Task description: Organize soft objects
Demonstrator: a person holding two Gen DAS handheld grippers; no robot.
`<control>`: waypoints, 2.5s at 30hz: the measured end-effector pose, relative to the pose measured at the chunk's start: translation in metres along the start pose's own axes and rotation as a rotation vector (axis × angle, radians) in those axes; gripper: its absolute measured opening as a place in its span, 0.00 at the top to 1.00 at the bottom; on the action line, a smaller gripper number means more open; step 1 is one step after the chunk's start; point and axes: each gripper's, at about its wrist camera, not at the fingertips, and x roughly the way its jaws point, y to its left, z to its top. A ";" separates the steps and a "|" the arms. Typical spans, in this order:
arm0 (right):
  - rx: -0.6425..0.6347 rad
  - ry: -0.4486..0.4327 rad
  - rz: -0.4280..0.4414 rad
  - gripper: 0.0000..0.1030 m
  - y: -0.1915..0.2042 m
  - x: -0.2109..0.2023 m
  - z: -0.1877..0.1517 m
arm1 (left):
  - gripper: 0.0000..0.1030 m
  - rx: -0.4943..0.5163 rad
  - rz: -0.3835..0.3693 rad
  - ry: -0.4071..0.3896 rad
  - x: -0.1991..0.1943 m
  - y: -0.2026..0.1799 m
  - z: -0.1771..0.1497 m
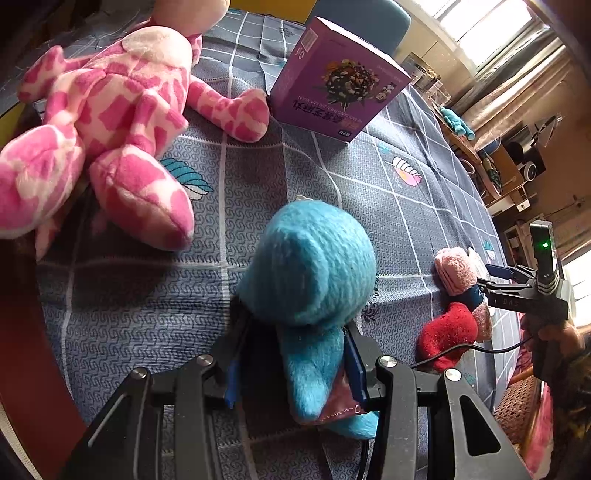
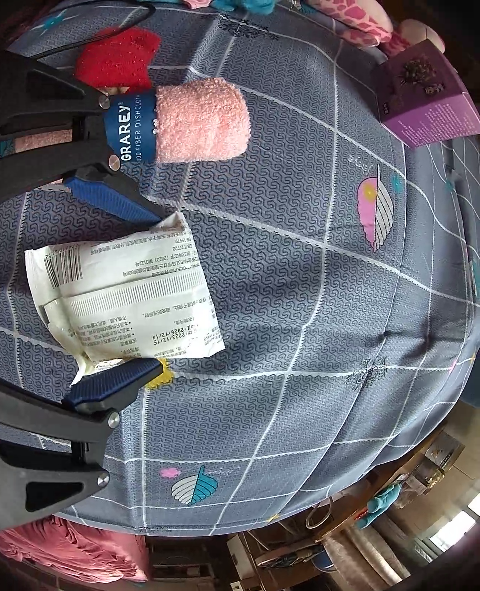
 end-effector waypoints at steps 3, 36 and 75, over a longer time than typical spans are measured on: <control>0.030 -0.011 0.017 0.27 -0.009 0.003 -0.005 | 0.54 -0.007 0.002 -0.002 0.001 -0.001 0.000; -0.082 -0.210 0.174 0.43 0.235 -0.040 0.012 | 0.75 0.089 0.026 -0.270 -0.118 0.011 -0.039; 0.026 -0.451 0.102 0.41 0.237 -0.045 -0.032 | 0.75 -0.239 0.370 -0.449 -0.241 0.171 -0.125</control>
